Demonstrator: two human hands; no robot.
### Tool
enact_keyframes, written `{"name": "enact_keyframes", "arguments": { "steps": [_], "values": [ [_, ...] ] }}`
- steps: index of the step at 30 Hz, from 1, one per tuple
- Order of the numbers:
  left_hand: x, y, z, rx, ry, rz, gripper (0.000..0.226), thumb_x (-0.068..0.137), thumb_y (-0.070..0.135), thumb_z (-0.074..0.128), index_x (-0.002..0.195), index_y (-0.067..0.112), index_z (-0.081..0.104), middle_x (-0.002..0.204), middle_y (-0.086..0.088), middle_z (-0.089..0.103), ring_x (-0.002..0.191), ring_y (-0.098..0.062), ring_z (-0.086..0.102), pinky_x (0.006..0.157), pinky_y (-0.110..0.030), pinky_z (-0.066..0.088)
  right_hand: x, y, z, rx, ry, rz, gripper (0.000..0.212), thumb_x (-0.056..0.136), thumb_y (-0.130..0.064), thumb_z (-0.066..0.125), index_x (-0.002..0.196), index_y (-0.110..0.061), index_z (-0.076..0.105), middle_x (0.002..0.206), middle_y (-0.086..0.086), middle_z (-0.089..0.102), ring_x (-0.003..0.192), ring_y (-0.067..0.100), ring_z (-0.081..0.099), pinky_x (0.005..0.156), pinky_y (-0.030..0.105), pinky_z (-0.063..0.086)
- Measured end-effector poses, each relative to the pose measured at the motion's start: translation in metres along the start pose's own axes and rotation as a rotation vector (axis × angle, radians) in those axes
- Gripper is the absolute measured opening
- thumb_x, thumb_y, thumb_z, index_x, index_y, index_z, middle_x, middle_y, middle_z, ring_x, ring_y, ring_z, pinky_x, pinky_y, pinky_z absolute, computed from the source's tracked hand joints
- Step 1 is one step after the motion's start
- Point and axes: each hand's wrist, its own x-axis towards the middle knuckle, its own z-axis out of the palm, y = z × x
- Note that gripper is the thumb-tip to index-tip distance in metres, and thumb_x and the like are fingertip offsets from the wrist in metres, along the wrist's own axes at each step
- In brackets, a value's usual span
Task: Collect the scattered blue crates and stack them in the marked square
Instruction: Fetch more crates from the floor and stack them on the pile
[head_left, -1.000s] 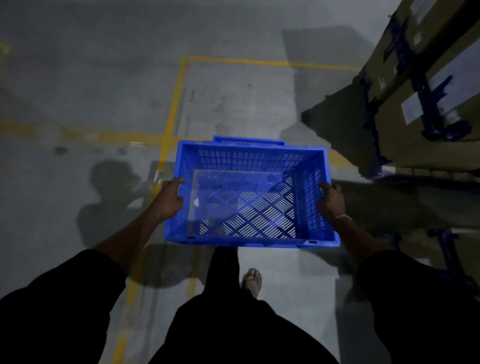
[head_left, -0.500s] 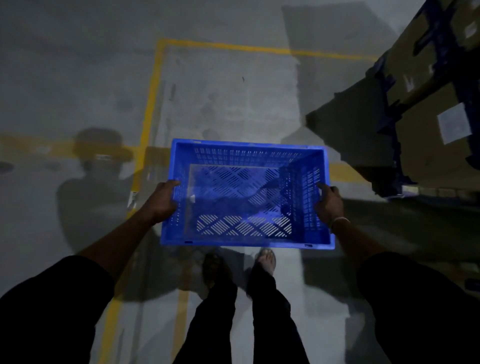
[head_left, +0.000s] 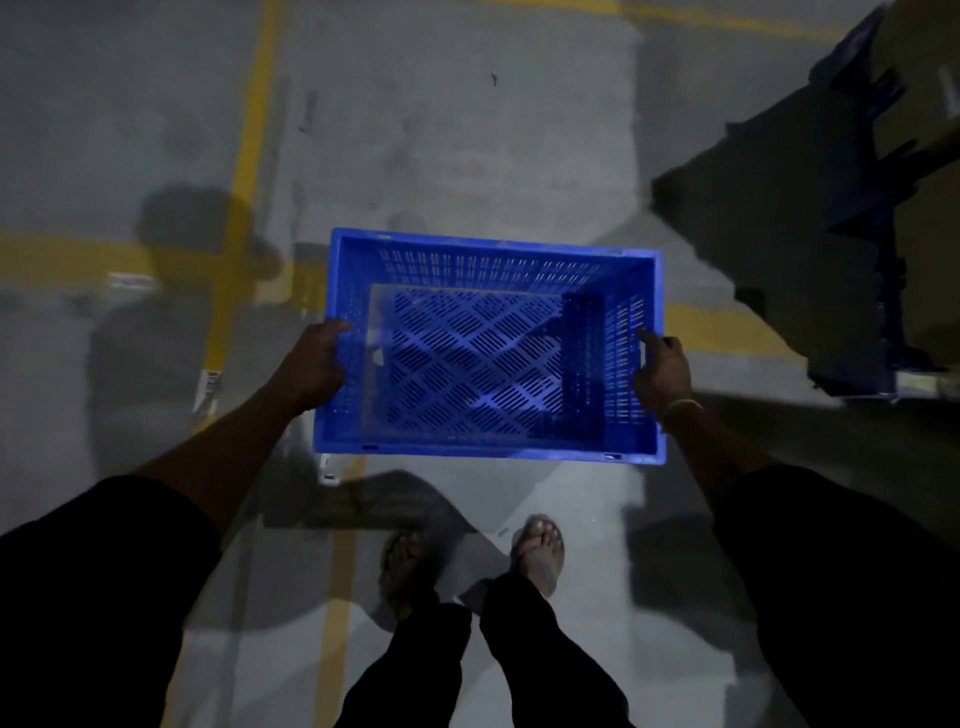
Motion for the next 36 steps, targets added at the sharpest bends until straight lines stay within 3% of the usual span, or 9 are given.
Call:
{"name": "enact_keyframes", "arguments": {
  "steps": [4, 12, 16, 19, 22, 25, 29, 33, 36],
  "values": [
    [0.008, 0.003, 0.002, 0.029, 0.020, 0.025, 0.055, 0.088, -0.013, 0.056, 0.141, -0.001, 0.047, 0.147, -0.025, 0.041, 0.129, -0.039, 0.049, 0.095, -0.038, 0.043, 0.013, 0.004, 0.013, 0.026, 0.035, 0.037, 0.059, 0.085, 0.006, 0.055, 0.140, -0.013, 0.051, 0.138, 0.020, 0.042, 0.115, 0.043, 0.054, 0.100, 0.040, 0.045],
    [0.017, 0.007, 0.005, -0.038, -0.072, 0.049, 0.052, 0.093, 0.006, 0.062, 0.143, 0.013, 0.045, 0.147, -0.011, 0.043, 0.126, -0.027, 0.050, 0.099, -0.042, 0.048, 0.022, 0.018, 0.010, -0.003, 0.046, 0.009, 0.061, 0.082, 0.009, 0.056, 0.140, -0.008, 0.050, 0.137, 0.023, 0.041, 0.112, 0.048, 0.054, 0.099, 0.045, 0.045],
    [0.025, -0.001, 0.011, 0.064, -0.075, 0.035, 0.057, 0.094, 0.007, 0.058, 0.148, 0.012, 0.041, 0.153, -0.017, 0.038, 0.135, -0.034, 0.044, 0.105, -0.036, 0.039, 0.021, 0.024, 0.008, -0.016, -0.004, -0.019, 0.067, 0.081, 0.009, 0.056, 0.144, -0.009, 0.044, 0.139, 0.024, 0.036, 0.107, 0.049, 0.055, 0.094, 0.044, 0.046],
    [0.024, 0.005, 0.021, 0.161, -0.104, -0.027, 0.083, 0.088, 0.012, 0.061, 0.158, 0.023, 0.019, 0.165, -0.016, 0.005, 0.149, -0.043, 0.017, 0.118, -0.052, 0.027, 0.008, 0.034, 0.010, -0.043, -0.109, -0.089, 0.084, 0.081, 0.007, 0.059, 0.155, -0.016, 0.025, 0.157, 0.023, 0.010, 0.128, 0.052, 0.042, 0.103, 0.046, 0.043],
    [0.017, 0.016, 0.047, 0.293, 0.007, 0.076, 0.097, 0.092, 0.018, 0.062, 0.160, 0.027, -0.006, 0.162, -0.010, -0.032, 0.151, -0.041, -0.019, 0.119, -0.057, 0.014, -0.005, 0.049, 0.028, -0.210, -0.058, -0.218, 0.104, 0.079, -0.007, 0.069, 0.158, -0.021, 0.003, 0.160, 0.022, -0.021, 0.148, 0.049, 0.003, 0.116, 0.050, 0.027],
    [0.009, 0.004, 0.064, 0.521, 0.175, 0.290, 0.094, 0.084, 0.020, 0.064, 0.159, 0.004, 0.010, 0.162, -0.030, -0.009, 0.149, -0.051, -0.010, 0.120, -0.061, 0.011, -0.013, 0.050, 0.044, -0.331, 0.063, -0.285, 0.103, 0.083, -0.033, 0.064, 0.157, -0.013, -0.004, 0.160, 0.023, -0.021, 0.147, 0.046, -0.014, 0.122, 0.055, 0.005],
    [0.011, -0.007, 0.080, 0.576, 0.329, 0.384, 0.090, 0.084, 0.027, 0.057, 0.158, 0.001, 0.012, 0.164, -0.029, 0.000, 0.153, -0.042, -0.005, 0.120, -0.061, 0.015, -0.018, 0.050, 0.056, -0.346, 0.228, -0.310, 0.088, 0.095, -0.052, 0.038, 0.156, -0.010, -0.008, 0.163, 0.016, -0.016, 0.150, 0.036, -0.014, 0.123, 0.052, 0.009],
    [0.018, -0.012, 0.080, 0.531, 0.360, 0.402, 0.095, 0.087, 0.041, 0.055, 0.159, 0.002, 0.007, 0.165, -0.025, -0.002, 0.154, -0.040, -0.005, 0.122, -0.060, 0.011, -0.015, 0.053, 0.062, -0.289, 0.300, -0.362, 0.088, 0.097, -0.055, 0.037, 0.156, -0.007, -0.007, 0.164, 0.014, -0.013, 0.151, 0.033, -0.012, 0.121, 0.053, 0.019],
    [0.015, -0.010, 0.076, 0.497, 0.297, 0.416, 0.100, 0.088, 0.055, 0.053, 0.158, 0.001, 0.008, 0.166, -0.024, -0.001, 0.154, -0.040, -0.004, 0.122, -0.061, 0.006, -0.011, 0.054, 0.057, -0.263, 0.265, -0.360, 0.091, 0.095, -0.057, 0.038, 0.156, -0.003, -0.001, 0.163, 0.019, -0.011, 0.150, 0.038, -0.011, 0.123, 0.052, 0.009]
  ]
}}
